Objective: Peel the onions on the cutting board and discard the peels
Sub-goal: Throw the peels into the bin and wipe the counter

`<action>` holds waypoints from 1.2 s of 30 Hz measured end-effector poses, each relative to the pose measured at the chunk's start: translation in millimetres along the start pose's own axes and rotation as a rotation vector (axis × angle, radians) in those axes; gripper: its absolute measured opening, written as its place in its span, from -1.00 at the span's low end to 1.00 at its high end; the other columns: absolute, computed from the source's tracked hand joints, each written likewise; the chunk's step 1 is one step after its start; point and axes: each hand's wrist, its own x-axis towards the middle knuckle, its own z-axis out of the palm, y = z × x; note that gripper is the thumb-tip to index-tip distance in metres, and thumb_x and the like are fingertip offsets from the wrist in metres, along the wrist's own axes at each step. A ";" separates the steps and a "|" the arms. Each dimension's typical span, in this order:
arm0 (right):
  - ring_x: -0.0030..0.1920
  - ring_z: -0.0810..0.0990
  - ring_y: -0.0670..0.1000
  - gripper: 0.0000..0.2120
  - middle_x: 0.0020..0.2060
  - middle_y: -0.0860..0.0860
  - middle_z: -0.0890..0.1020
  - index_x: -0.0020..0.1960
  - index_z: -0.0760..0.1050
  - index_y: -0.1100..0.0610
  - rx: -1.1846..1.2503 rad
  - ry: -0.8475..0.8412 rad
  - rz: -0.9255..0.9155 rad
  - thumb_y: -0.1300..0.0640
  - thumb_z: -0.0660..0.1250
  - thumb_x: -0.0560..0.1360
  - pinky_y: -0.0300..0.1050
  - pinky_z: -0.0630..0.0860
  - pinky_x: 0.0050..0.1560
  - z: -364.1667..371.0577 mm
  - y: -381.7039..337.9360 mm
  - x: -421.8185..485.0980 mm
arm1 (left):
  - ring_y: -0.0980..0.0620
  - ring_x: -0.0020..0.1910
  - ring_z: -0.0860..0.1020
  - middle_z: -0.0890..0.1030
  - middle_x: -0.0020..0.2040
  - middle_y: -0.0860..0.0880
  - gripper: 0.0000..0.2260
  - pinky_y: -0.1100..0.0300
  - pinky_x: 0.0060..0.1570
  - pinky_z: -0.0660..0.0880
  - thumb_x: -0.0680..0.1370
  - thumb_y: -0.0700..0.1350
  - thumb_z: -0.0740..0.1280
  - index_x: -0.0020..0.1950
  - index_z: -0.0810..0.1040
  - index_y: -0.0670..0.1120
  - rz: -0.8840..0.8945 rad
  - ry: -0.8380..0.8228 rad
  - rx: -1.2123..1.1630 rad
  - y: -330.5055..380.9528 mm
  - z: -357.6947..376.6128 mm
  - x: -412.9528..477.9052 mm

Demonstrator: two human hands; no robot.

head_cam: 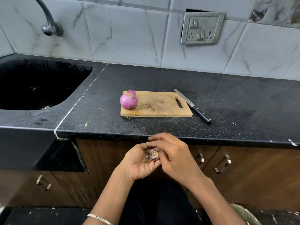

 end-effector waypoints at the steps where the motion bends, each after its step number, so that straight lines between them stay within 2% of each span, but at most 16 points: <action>1: 0.13 0.58 -0.10 -0.68 0.09 -0.03 0.60 0.10 0.67 0.16 0.017 0.034 0.028 0.40 0.30 0.46 -0.20 0.54 0.16 -0.2 -0.1 5.7 | -0.26 -0.15 0.72 0.65 -0.01 -0.36 -0.68 -0.10 -0.23 0.69 0.53 -0.21 0.17 0.09 0.58 -0.40 0.001 0.003 0.003 -1.8 1.1 1.0; 3: 0.03 0.57 -0.13 -0.75 0.02 -0.06 0.57 0.08 0.67 0.13 0.032 0.076 0.089 0.35 0.33 0.50 -0.17 0.57 0.06 1.3 -0.4 25.2 | -0.27 -0.13 0.72 0.65 0.03 -0.38 -0.68 -0.13 -0.20 0.69 0.58 -0.20 0.16 0.13 0.56 -0.41 -0.003 0.018 0.012 -2.9 0.6 3.1; 5: 0.02 0.60 -0.08 -0.76 0.00 -0.06 0.62 0.11 0.67 0.11 0.022 0.032 0.100 0.30 0.32 0.53 -0.05 0.58 0.04 6.4 0.4 50.0 | -0.31 -0.06 0.71 0.62 0.13 -0.39 -0.62 -0.19 -0.10 0.67 0.68 -0.14 0.09 0.21 0.53 -0.42 -0.009 0.033 0.003 -2.7 -0.6 3.9; 7: 0.13 0.60 0.00 -0.68 0.11 -0.01 0.66 0.20 0.66 0.13 -0.003 -0.078 0.053 0.33 0.27 0.53 0.03 0.57 0.14 16.5 0.4 72.5 | -0.34 -0.03 0.70 0.61 0.18 -0.41 -0.56 -0.24 -0.06 0.63 0.71 -0.09 0.06 0.21 0.54 -0.44 -0.008 0.036 -0.019 -2.2 -1.3 4.3; 11: 0.33 0.52 0.12 -0.55 0.30 0.09 0.61 0.36 0.55 0.22 -0.084 -0.245 -0.016 0.42 0.20 0.52 0.10 0.48 0.33 35.3 2.2 94.4 | -0.35 -0.02 0.70 0.61 0.18 -0.40 -0.53 -0.25 -0.07 0.63 0.73 -0.05 0.05 0.22 0.55 -0.44 0.004 0.038 -0.032 -1.5 -2.6 1.3; 15: 0.32 0.51 0.13 -0.54 0.27 0.10 0.62 0.34 0.56 0.24 -0.121 -0.216 0.001 0.45 0.19 0.50 0.09 0.46 0.34 36.4 3.9 93.9 | -0.36 -0.06 0.70 0.62 0.14 -0.41 -0.53 -0.26 -0.14 0.64 0.73 -0.07 0.05 0.19 0.55 -0.45 0.019 0.068 -0.037 2.3 -3.6 -3.3; 18: 0.29 0.50 0.13 -0.57 0.22 0.12 0.62 0.33 0.56 0.26 -0.143 -0.195 -0.008 0.43 0.19 0.51 0.06 0.48 0.30 31.2 -0.9 81.6 | -0.33 -0.07 0.71 0.64 0.10 -0.40 -0.52 -0.22 -0.09 0.64 0.70 -0.08 0.07 0.11 0.60 -0.46 0.027 0.070 -0.033 4.1 -5.2 -6.5; 20: 0.28 0.50 0.12 -0.59 0.20 0.11 0.63 0.31 0.57 0.27 -0.139 -0.157 -0.006 0.41 0.20 0.51 0.04 0.49 0.28 26.8 -5.1 66.4 | -0.30 -0.05 0.71 0.63 0.12 -0.38 -0.55 -0.17 -0.07 0.65 0.69 -0.09 0.07 0.16 0.58 -0.44 0.024 0.061 -0.021 5.0 -6.1 -8.0; 23: 0.21 0.55 0.09 -0.59 0.12 0.08 0.66 0.23 0.63 0.24 -0.131 -0.097 -0.017 0.36 0.18 0.46 0.02 0.56 0.21 18.8 -9.4 41.0 | -0.23 -0.22 0.72 0.66 -0.08 -0.34 -0.59 -0.06 -0.30 0.69 0.69 -0.11 0.06 0.07 0.57 -0.41 0.040 0.073 -0.020 5.5 -4.4 -8.3; 25: 0.10 0.57 0.04 -0.59 -0.01 0.03 0.68 0.11 0.67 0.20 -0.097 -0.077 -0.033 0.27 0.10 0.45 -0.01 0.59 0.10 12.9 -13.5 23.2 | -0.21 -0.30 0.71 0.65 -0.16 -0.31 -0.65 -0.01 -0.40 0.66 0.64 -0.14 0.12 0.03 0.56 -0.40 0.041 0.072 -0.003 4.0 -1.6 -9.1; 28: 0.00 0.57 -0.03 -0.63 -0.10 -0.03 0.65 0.04 0.67 0.14 -0.024 -0.023 -0.020 0.27 0.12 0.43 -0.08 0.58 -0.01 6.1 -14.6 1.9 | -0.19 -0.28 0.71 0.63 -0.15 -0.31 -0.75 0.01 -0.35 0.68 0.54 -0.24 0.18 0.01 0.56 -0.40 0.046 0.067 0.079 0.0 1.1 -7.6; 30: 0.01 0.59 -0.13 -0.69 -0.06 -0.08 0.63 0.04 0.67 0.11 0.071 0.084 0.086 0.35 0.24 0.46 -0.17 0.56 0.04 1.4 -9.6 -5.4 | -0.22 -0.21 0.71 0.64 -0.09 -0.32 -0.73 -0.05 -0.27 0.69 0.53 -0.22 0.20 0.00 0.58 -0.40 0.028 0.067 0.060 -5.8 1.4 -2.8; 32: -0.01 0.63 -0.14 -0.75 -0.08 -0.15 0.63 0.00 0.69 0.07 0.185 0.231 0.253 0.36 0.37 0.47 -0.26 0.55 0.01 -4.6 -3.5 -13.0 | -0.24 -0.08 0.70 0.63 0.07 -0.33 -0.71 -0.11 -0.15 0.69 0.54 -0.21 0.21 0.10 0.58 -0.38 0.003 0.073 0.034 -13.2 3.0 2.4; 34: -0.04 0.66 -0.13 -0.81 -0.13 -0.15 0.67 -0.04 0.70 0.03 0.282 0.386 0.421 0.30 0.45 0.49 -0.27 0.57 -0.04 -10.8 0.7 -24.1 | -0.27 0.04 0.68 0.60 0.23 -0.35 -0.67 -0.16 -0.07 0.67 0.58 -0.21 0.18 0.22 0.57 -0.38 -0.020 0.067 0.025 -20.9 7.1 5.6; 36: -0.04 0.68 -0.10 -0.89 -0.12 -0.11 0.71 -0.02 0.69 0.00 0.437 0.544 0.601 0.19 0.45 0.53 -0.20 0.58 -0.01 -15.4 4.5 -39.1 | -0.34 0.04 0.69 0.59 0.23 -0.42 -0.63 -0.21 -0.01 0.63 0.60 -0.20 0.14 0.20 0.59 -0.42 -0.052 0.043 0.032 -31.4 16.1 8.5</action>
